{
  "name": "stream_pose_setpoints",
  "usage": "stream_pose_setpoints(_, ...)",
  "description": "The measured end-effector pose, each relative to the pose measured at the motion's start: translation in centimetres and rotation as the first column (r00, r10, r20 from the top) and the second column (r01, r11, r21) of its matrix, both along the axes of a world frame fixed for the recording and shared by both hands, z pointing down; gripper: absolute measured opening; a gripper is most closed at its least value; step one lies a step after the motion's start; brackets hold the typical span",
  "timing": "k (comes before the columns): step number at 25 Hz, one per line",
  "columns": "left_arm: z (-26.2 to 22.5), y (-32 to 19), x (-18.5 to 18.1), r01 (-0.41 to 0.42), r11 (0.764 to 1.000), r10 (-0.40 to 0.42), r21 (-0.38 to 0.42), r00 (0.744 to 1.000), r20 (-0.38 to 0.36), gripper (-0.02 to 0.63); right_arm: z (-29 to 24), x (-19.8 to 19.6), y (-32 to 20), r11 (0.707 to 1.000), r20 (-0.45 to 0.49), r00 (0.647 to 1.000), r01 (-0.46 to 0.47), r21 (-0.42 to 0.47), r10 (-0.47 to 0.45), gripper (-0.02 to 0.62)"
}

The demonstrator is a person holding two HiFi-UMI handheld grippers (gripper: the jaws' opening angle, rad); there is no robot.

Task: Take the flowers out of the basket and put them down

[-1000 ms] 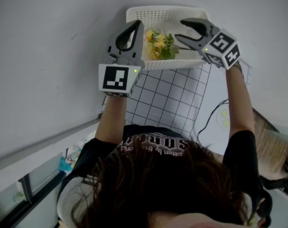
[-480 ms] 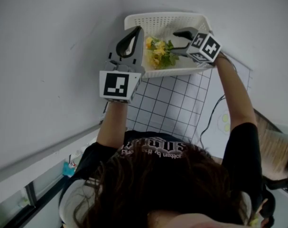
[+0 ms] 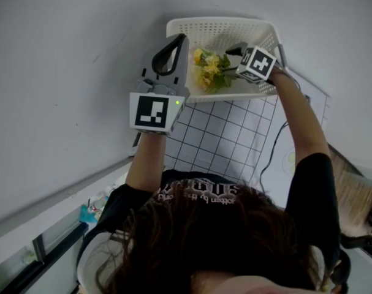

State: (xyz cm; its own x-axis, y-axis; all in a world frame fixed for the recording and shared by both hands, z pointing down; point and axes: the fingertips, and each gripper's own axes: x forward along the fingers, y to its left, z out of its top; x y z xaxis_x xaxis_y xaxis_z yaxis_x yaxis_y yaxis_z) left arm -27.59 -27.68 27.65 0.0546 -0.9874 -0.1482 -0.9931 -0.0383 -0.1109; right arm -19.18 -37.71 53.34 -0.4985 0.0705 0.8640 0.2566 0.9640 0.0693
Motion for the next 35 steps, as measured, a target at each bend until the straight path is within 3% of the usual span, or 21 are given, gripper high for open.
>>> stream_pose_setpoints(15, 0.8, -1.0, -0.3, -0.026, 1.0, 0.026, -0.016, 1.0, -0.004, 0.002, 5.8, 0.8, -0.9, 0.996, -0.169, 0.984, -0.058, -0.063, 0.047, 0.301)
stream_pose_setpoints(26, 1.1, -1.4, -0.3, -0.035, 0.999, 0.035, -0.018, 0.999, -0.013, 0.002, 9.0, 1.8, 0.4, 0.993, -0.269, 0.963, -0.042, -0.109, 0.011, 0.299)
stream_pose_setpoints(29, 1.0, -1.5, -0.3, -0.035, 0.999, 0.035, -0.017, 0.999, -0.016, 0.002, 8.9, 1.8, 0.9, 0.993, -0.278, 0.96, 0.0, -0.116, -0.032, 0.281)
stream_pose_setpoints(35, 1.1, -1.5, -0.2, -0.033, 0.999, 0.033, -0.018, 0.999, -0.018, 0.003, 8.3, 1.5, 1.3, 0.99, -0.266, 0.964, -0.005, -0.142, -0.033, 0.171)
